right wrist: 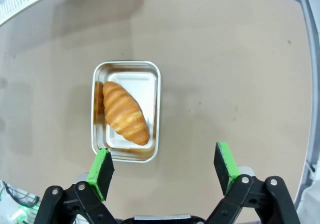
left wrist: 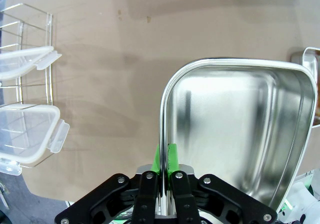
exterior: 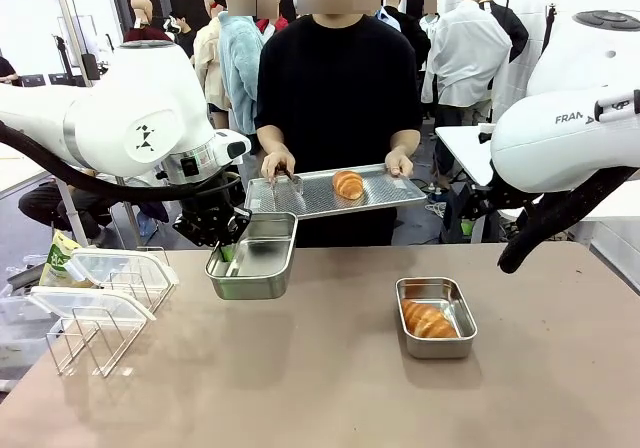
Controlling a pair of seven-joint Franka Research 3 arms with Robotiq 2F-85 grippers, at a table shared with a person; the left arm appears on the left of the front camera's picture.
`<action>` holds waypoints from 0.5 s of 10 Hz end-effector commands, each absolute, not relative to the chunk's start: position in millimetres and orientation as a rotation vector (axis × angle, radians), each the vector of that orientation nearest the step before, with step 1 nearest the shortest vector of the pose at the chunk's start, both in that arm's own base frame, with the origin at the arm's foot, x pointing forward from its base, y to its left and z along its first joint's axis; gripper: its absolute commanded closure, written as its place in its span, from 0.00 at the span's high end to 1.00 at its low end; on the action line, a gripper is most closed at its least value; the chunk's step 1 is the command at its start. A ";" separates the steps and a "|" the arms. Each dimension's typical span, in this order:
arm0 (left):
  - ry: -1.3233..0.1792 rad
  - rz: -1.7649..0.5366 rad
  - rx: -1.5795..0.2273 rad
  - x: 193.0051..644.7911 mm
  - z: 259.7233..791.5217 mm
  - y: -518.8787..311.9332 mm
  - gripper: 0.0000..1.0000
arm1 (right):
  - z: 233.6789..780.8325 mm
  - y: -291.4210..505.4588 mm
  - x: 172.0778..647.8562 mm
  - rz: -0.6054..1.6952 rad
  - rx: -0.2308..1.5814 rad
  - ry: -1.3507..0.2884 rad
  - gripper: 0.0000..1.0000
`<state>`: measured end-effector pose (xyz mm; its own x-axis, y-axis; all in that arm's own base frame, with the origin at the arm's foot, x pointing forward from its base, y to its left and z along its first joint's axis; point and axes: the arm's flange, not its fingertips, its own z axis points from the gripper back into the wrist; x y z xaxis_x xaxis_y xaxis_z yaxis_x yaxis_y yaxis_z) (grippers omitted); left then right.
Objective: Place the bread in airtight containers.
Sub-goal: Once an object is inside an Airtight Container , place the container in the center of the table.
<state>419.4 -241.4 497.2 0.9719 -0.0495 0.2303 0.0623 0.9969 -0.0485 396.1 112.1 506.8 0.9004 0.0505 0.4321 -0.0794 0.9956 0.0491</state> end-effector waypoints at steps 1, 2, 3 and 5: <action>-0.237 -0.055 -0.059 419.7 500.9 -240.0 0.00 | 513.4 112.6 392.7 0.069 0.069 -0.460 1.00; -0.237 -0.055 -0.059 419.7 500.9 -240.0 0.00 | 513.4 112.6 392.7 0.069 0.069 -0.460 1.00; -0.237 -0.055 -0.059 419.7 500.9 -240.0 0.00 | 513.4 112.6 392.7 0.069 0.069 -0.460 1.00; -0.237 -0.055 -0.059 419.7 500.9 -240.0 0.00 | 513.4 112.6 392.7 0.069 0.069 -0.460 1.00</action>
<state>419.4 -241.4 497.2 0.9719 -0.0495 0.2303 0.0623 0.9969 -0.0485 392.5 113.4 514.2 0.8920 0.0534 0.4488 -0.0836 0.9954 0.0477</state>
